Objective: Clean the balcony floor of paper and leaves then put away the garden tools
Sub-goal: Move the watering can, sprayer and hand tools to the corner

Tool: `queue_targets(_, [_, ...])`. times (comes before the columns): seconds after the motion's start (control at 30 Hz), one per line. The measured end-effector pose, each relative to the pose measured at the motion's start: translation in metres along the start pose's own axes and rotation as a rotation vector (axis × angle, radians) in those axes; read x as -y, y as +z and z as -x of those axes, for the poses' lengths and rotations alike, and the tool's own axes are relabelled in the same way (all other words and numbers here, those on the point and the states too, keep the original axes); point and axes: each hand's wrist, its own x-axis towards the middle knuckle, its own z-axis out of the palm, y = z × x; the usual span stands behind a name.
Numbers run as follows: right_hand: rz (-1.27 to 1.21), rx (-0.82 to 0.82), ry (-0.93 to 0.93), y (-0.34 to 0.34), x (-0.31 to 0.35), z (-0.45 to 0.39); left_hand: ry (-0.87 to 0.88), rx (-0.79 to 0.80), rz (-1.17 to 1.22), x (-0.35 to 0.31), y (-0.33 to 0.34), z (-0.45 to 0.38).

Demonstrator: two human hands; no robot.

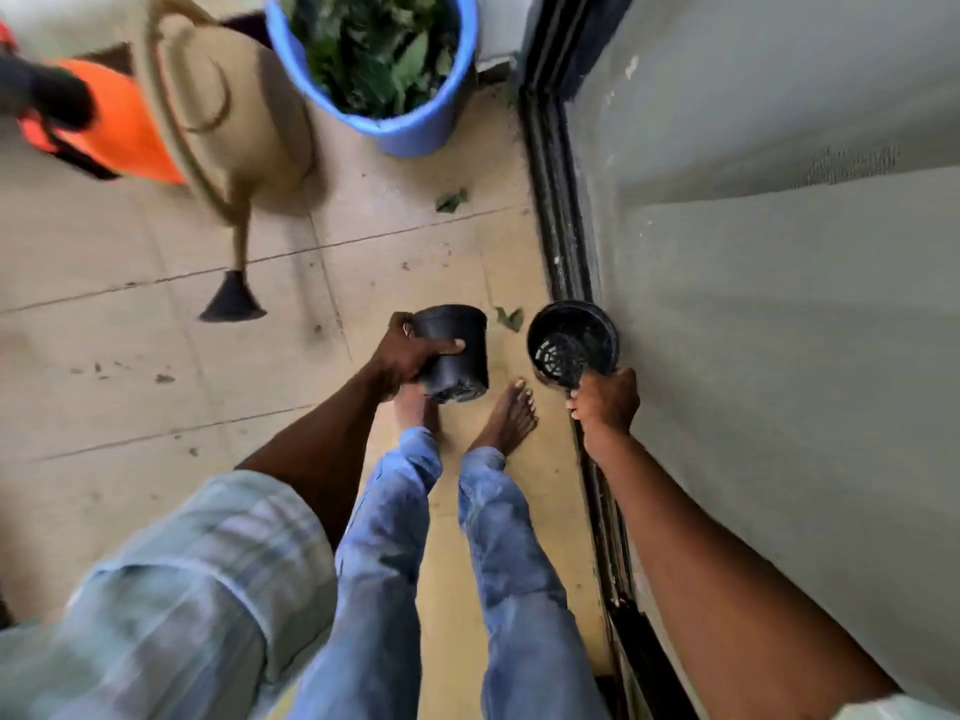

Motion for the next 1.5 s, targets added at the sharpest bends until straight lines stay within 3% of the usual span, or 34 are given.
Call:
queue_targets(0.1, [0.109,0.05,-0.092,-0.001,0.028,0.036,0.066,-0.109,-0.197,0.022,-0.045,0.047])
queue_targets(0.2, [0.174,0.101,-0.204,-0.021,0.1,0.15,0.097,-0.214,-0.338,0.051,-0.085,0.079])
queue_targets(0.33, [0.327,0.2,-0.319,0.003,0.122,0.233,0.011,-0.326,0.036,0.092,-0.127,0.108])
queue_targets(0.47, [0.445,0.257,-0.411,0.082,0.105,0.274,-0.093,-0.314,0.477,0.142,-0.189,0.129])
queue_targets(0.57, [0.507,0.287,-0.429,0.123,0.1,0.295,-0.074,-0.394,0.496,0.167,-0.22,0.139])
queue_targets(0.77, [0.701,0.399,-0.617,0.23,0.096,0.499,-0.198,-0.701,0.299,0.267,-0.371,0.174])
queue_targets(0.87, [0.788,0.511,-0.719,0.268,0.093,0.614,-0.277,-0.805,0.376,0.311,-0.44,0.198])
queue_targets(0.97, [0.847,0.6,-0.833,0.317,0.085,0.681,-0.394,-0.95,0.65,0.344,-0.488,0.209])
queue_targets(1.07, [0.917,0.683,-0.912,0.367,0.075,0.725,-0.475,-1.036,0.927,0.383,-0.524,0.196])
queue_targets(1.2, [1.021,0.74,-0.98,0.438,0.063,0.751,-0.527,-1.019,1.23,0.443,-0.543,0.134])
queue_targets(1.33, [1.085,0.76,-0.966,0.501,0.056,0.761,-0.579,-1.021,1.471,0.448,-0.576,0.108])
queue_targets(1.5, [1.168,0.762,-1.0,0.61,0.051,0.758,-0.575,-0.984,1.655,0.486,-0.604,-0.007])
